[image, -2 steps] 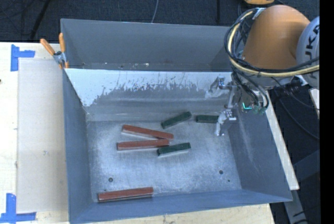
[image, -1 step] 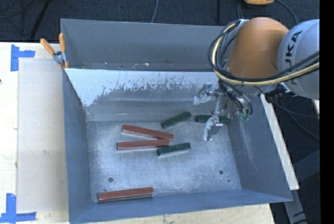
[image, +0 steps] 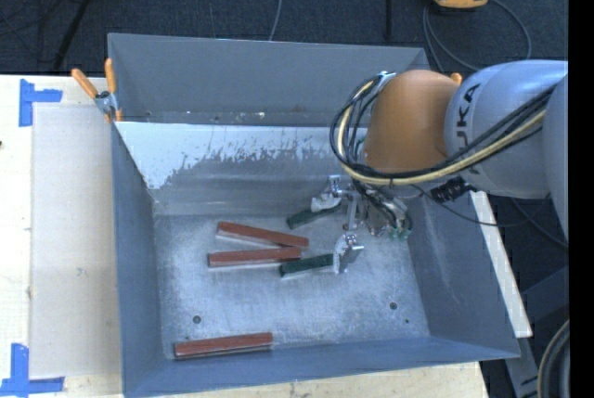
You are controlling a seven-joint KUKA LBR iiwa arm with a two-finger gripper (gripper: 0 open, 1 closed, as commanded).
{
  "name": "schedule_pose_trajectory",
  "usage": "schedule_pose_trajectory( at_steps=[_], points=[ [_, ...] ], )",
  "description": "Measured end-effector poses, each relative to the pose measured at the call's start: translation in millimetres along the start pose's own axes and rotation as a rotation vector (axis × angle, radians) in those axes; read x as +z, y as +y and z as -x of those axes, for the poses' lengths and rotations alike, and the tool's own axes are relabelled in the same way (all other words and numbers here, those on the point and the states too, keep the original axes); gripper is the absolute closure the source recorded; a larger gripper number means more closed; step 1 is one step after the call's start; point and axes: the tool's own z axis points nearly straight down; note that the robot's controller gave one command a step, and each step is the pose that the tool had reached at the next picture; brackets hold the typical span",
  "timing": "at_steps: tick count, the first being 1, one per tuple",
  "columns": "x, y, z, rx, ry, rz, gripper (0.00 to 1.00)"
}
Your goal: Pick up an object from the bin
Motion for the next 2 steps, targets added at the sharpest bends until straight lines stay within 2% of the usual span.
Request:
schedule_pose_trajectory(
  at_steps=[1,2],
  points=[
    [28.9,30.8,18.8,-0.170,-0.032,-0.005,1.00],
    [29.0,30.9,18.4,-0.170,-0.030,-0.005,1.00]
  ],
)
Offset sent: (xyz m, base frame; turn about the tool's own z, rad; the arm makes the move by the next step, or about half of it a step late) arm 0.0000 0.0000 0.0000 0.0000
